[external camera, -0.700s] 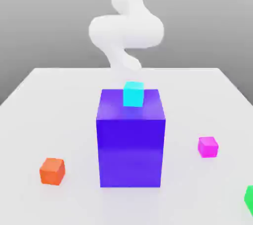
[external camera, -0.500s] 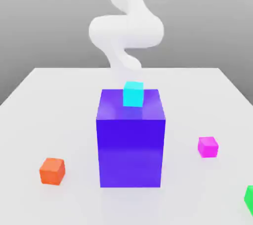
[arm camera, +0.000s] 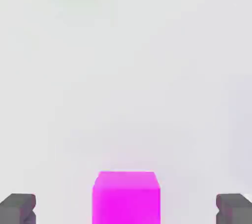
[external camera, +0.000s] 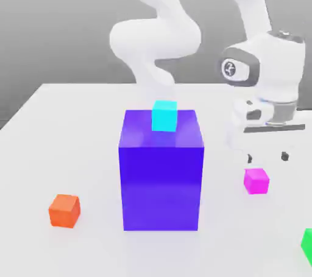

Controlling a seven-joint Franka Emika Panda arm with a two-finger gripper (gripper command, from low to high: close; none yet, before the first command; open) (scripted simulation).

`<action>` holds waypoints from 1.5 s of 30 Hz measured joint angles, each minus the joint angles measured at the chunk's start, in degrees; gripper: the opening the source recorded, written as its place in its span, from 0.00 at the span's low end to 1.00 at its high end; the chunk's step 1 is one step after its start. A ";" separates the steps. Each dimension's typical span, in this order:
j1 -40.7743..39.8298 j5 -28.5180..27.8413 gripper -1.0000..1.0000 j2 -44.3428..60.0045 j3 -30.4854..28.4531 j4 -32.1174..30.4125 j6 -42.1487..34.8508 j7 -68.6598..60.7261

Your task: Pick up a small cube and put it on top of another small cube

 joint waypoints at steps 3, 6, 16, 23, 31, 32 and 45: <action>4.01 -9.29 0.50 4.65 -6.57 0.94 3.04 7.15; 10.43 -17.07 0.50 8.94 -14.89 2.14 6.02 13.02; 20.45 -23.61 0.00 14.55 -26.49 3.49 10.65 18.03; 10.12 -10.83 0.00 6.54 -13.03 1.36 4.76 8.43; 7.85 4.15 0.00 -0.08 -8.07 3.38 -3.85 -6.39; 7.42 3.81 0.00 0.75 -8.19 5.28 -5.06 -7.81; 2.84 -2.61 0.00 13.00 -11.46 31.90 -20.36 -26.36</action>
